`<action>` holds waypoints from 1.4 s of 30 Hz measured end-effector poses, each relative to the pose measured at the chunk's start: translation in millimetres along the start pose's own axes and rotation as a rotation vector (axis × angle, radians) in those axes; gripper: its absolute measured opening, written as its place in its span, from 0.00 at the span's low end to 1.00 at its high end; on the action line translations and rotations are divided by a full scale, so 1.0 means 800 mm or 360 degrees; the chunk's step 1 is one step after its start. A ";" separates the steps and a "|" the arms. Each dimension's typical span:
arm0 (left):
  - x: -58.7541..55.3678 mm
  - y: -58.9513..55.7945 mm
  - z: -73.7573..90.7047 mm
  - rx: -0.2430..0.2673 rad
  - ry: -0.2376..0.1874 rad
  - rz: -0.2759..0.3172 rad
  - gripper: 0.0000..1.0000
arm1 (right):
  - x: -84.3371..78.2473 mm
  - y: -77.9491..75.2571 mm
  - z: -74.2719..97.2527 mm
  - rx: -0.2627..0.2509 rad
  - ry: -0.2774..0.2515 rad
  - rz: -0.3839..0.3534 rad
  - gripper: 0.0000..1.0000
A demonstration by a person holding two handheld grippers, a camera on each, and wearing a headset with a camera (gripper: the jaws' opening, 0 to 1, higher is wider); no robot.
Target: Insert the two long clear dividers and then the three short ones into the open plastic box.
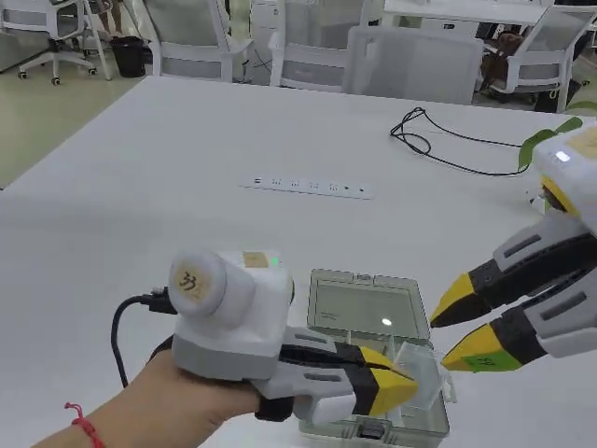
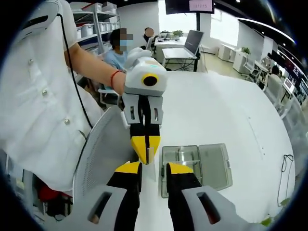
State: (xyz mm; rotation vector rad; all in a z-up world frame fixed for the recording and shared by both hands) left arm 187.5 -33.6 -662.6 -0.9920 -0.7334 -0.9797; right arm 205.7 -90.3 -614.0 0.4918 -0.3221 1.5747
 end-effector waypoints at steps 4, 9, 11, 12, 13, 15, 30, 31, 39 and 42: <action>0.001 -0.007 0.001 -0.0014 -0.0010 -0.0095 0.00 | -0.001 0.004 -0.007 0.0065 0.0006 -0.0004 0.16; -0.001 -0.014 0.000 -0.0032 0.0006 -0.0173 0.00 | -0.001 0.012 -0.011 0.0146 0.0010 -0.0004 0.13; -0.001 -0.015 0.001 -0.0034 -0.0002 -0.0197 0.00 | -0.001 0.015 -0.013 0.0175 0.0019 0.0003 0.11; -0.001 -0.015 0.001 -0.0036 -0.0001 -0.0196 0.00 | -0.001 0.017 -0.013 0.0185 0.0022 0.0003 0.10; -0.002 -0.016 0.001 -0.0040 -0.0001 -0.0200 0.00 | -0.001 0.018 -0.014 0.0190 0.0025 0.0007 0.09; -0.002 -0.017 0.001 -0.0041 -0.0001 -0.0214 0.00 | -0.002 0.021 -0.016 0.0206 0.0035 0.0018 0.08; -0.006 -0.023 0.001 -0.0039 -0.0005 -0.0270 0.00 | -0.002 0.028 -0.019 0.0241 0.0037 0.0055 0.03; -0.006 -0.023 0.001 -0.0037 -0.0006 -0.0276 0.00 | -0.002 0.028 -0.020 0.0242 0.0037 0.0056 0.03; -0.008 -0.023 0.003 -0.0017 -0.0001 -0.0306 0.00 | 0.000 0.028 -0.023 0.0241 0.0035 0.0062 0.03; -0.008 -0.024 0.004 -0.0018 -0.0001 -0.0303 0.00 | 0.000 0.029 -0.024 0.0243 0.0035 0.0064 0.03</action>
Point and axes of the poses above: the centre of the closed fingertips' face, and the gripper's own axes: z roughly backward along the fingers, y roughly to its left, x roughly out of its top, the point moved 4 cm from there along z, roughly backward along the fingers, and after that the axes turned 11 degrees about y, right-handed, at the moved point
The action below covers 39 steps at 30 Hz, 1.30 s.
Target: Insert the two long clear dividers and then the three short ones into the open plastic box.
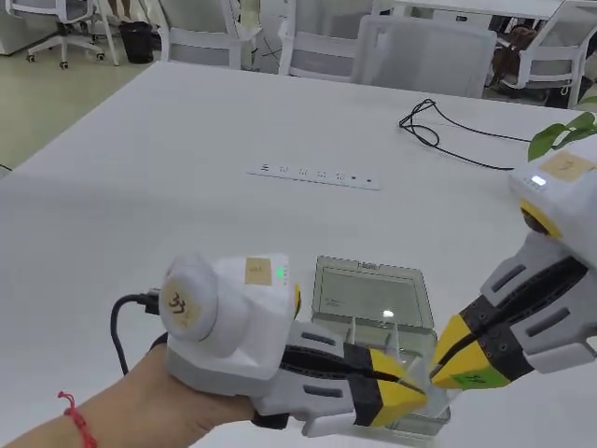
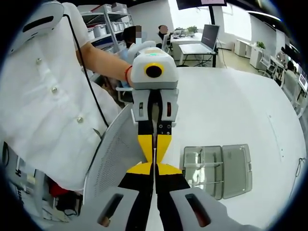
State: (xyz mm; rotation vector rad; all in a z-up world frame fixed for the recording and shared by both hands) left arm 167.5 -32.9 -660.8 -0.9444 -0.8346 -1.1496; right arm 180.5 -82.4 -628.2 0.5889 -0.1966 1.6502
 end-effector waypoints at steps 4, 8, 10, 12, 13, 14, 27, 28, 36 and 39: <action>0.002 0.000 0.001 0.0006 -0.0026 0.0015 0.00 | 0.000 0.000 0.000 -0.0003 0.0001 0.0000 0.03; 0.001 0.001 0.003 0.0020 -0.0018 0.0016 0.00 | 0.000 0.000 0.001 -0.0011 0.0003 -0.0001 0.03; -0.001 0.002 0.003 0.0028 -0.0010 0.0007 0.00 | 0.001 0.001 0.002 -0.0016 -0.0004 -0.0006 0.03; -0.002 0.003 0.004 0.0032 -0.0003 0.0019 0.00 | 0.000 0.001 0.002 -0.0021 -0.0005 -0.0008 0.03; -0.002 0.003 0.004 0.0037 -0.0002 0.0017 0.01 | 0.000 0.001 0.003 -0.0023 -0.0006 -0.0010 0.03; -0.003 0.004 0.005 0.0045 0.0001 0.0023 0.02 | -0.001 0.000 0.003 -0.0024 -0.0008 -0.0012 0.03; -0.015 0.011 0.010 0.0111 0.0056 0.0048 0.19 | -0.005 -0.006 0.013 -0.0076 -0.0023 -0.0035 0.03; -0.015 0.011 0.011 0.0116 0.0055 0.0051 0.21 | -0.005 -0.007 0.013 -0.0080 -0.0023 -0.0039 0.03; -0.021 0.021 0.020 0.0177 0.0073 0.0078 0.29 | -0.008 -0.017 0.015 -0.0118 -0.0022 -0.0056 0.03; -0.024 0.024 0.023 0.0198 0.0079 0.0089 0.34 | -0.010 -0.023 0.015 -0.0140 -0.0018 -0.0065 0.03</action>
Point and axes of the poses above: the centre of the closed fingertips' face, and the gripper's own axes: z roughly backward along the fingers, y roughly to its left, x roughly out of its top, the point moved 4 cm from there along z, roughly backward along the fingers, and after that the axes turned 11 degrees about y, right-handed, at the moved point
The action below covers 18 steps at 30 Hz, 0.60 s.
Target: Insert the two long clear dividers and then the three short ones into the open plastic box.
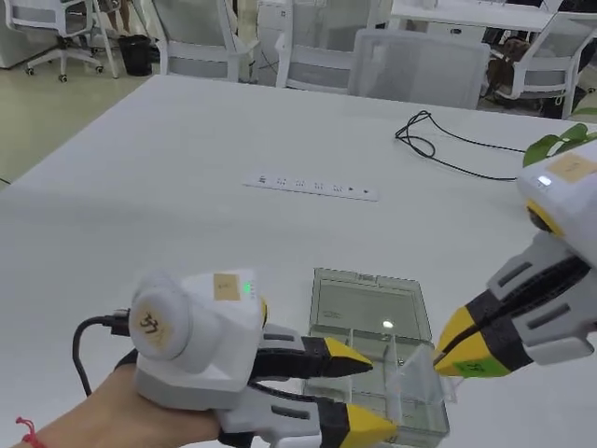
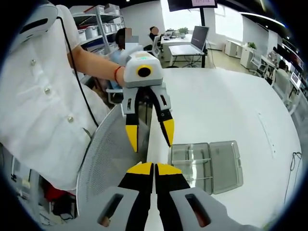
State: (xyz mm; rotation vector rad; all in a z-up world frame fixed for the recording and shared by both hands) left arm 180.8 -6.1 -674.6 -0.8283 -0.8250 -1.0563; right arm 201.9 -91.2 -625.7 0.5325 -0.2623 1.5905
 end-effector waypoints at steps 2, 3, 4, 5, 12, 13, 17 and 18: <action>-0.003 0.003 0.002 0.0018 0.0015 0.0009 0.39 | -0.002 -0.006 -0.001 -0.0012 0.0005 -0.0004 0.03; -0.005 0.005 0.003 0.0026 0.0024 0.0017 0.41 | -0.004 -0.009 -0.001 -0.0017 0.0007 -0.0008 0.03; -0.007 0.007 0.004 0.0036 0.0031 0.0021 0.43 | -0.004 -0.011 -0.002 -0.0022 0.0009 -0.0010 0.03; -0.009 0.008 0.005 0.0042 0.0034 0.0023 0.44 | -0.005 -0.013 -0.002 -0.0027 0.0010 -0.0012 0.03; -0.018 0.016 0.013 0.0078 0.0059 0.0032 0.51 | -0.007 -0.025 -0.009 -0.0062 0.0029 -0.0029 0.03; -0.020 0.018 0.014 0.0087 0.0064 0.0034 0.52 | -0.007 -0.028 -0.011 -0.0067 0.0029 -0.0033 0.03; -0.026 0.024 0.017 0.0111 0.0074 0.0029 0.60 | -0.006 -0.037 -0.017 -0.0100 0.0034 -0.0046 0.03; -0.027 0.025 0.018 0.0115 0.0080 0.0035 0.61 | -0.006 -0.039 -0.018 -0.0106 0.0034 -0.0049 0.03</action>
Point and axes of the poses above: the centre of the closed fingertips' face, and the gripper's own axes: z roughly backward along the fingers, y roughly to its left, x roughly out of its top, the point moved 4 cm from there along z, roughly backward along the fingers, and after that the axes turned 11 degrees about y, right-handed, at the moved point
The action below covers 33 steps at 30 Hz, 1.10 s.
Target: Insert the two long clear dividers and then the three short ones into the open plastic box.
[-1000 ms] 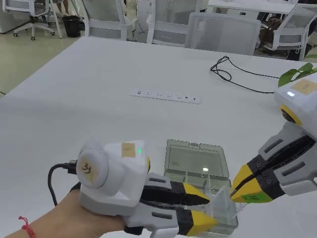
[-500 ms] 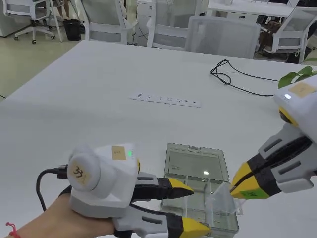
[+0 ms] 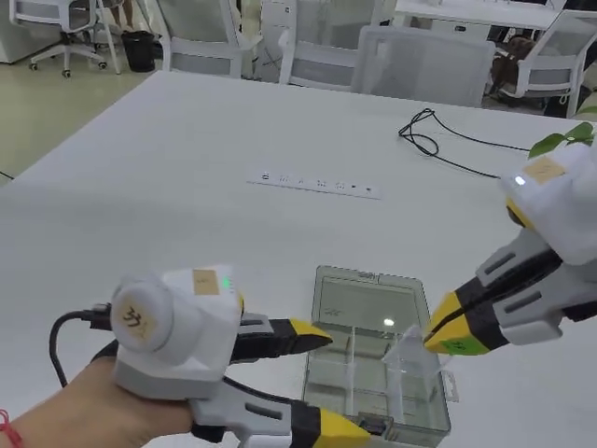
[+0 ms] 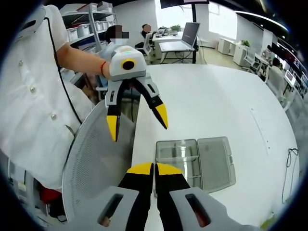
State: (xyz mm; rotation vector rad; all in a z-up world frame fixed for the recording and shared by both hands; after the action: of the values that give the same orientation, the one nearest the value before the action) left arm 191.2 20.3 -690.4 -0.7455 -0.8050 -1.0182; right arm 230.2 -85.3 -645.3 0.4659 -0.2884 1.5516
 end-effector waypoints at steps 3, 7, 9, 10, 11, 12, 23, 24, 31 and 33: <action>-0.005 0.004 0.001 0.0018 0.0012 -0.0007 0.66 | 0.000 -0.008 -0.006 -0.0026 0.0002 -0.0016 0.03; -0.010 0.009 0.001 0.0037 0.0034 -0.0002 0.73 | 0.000 -0.018 -0.016 -0.0058 0.0004 -0.0034 0.03; -0.015 0.012 0.002 0.0043 0.0040 -0.0002 0.75 | -0.001 -0.024 -0.022 -0.0072 0.0005 -0.0041 0.03; -0.015 0.013 0.003 0.0047 0.0043 0.0001 0.76 | -0.002 -0.027 -0.024 -0.0078 0.0007 -0.0045 0.03; -0.017 0.014 0.003 0.0049 0.0046 0.0009 0.78 | -0.003 -0.029 -0.027 -0.0082 0.0007 -0.0048 0.03; -0.017 0.015 0.003 0.0051 0.0047 0.0011 0.79 | -0.003 -0.031 -0.028 -0.0085 0.0007 -0.0049 0.03; -0.027 0.022 0.001 0.0067 0.0076 0.0050 0.91 | -0.018 -0.052 -0.057 -0.0106 0.0027 -0.0072 0.03; -0.027 0.023 0.001 0.0069 0.0077 0.0049 0.92 | -0.020 -0.053 -0.059 -0.0103 0.0029 -0.0079 0.03; -0.031 0.024 -0.001 0.0065 0.0083 0.0070 0.99 | -0.031 -0.063 -0.071 -0.0094 0.0036 -0.0086 0.03; -0.030 0.024 -0.001 0.0066 0.0080 0.0074 1.00 | -0.033 -0.063 -0.073 -0.0094 0.0039 -0.0088 0.03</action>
State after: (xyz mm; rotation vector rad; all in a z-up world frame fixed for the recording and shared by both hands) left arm 201.7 36.7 -714.3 -0.6978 -0.7598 -0.9724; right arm 273.7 -79.4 -714.3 0.4053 -0.2990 1.4902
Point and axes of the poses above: the centre of the closed fingertips' face, and the gripper's own axes: z roughly backward along the fingers, y roughly to its left, x roughly out of its top, the point moved 4 cm from there along z, roughly backward along the fingers, and after that the axes turned 11 degrees about y, right-handed, at the moved point
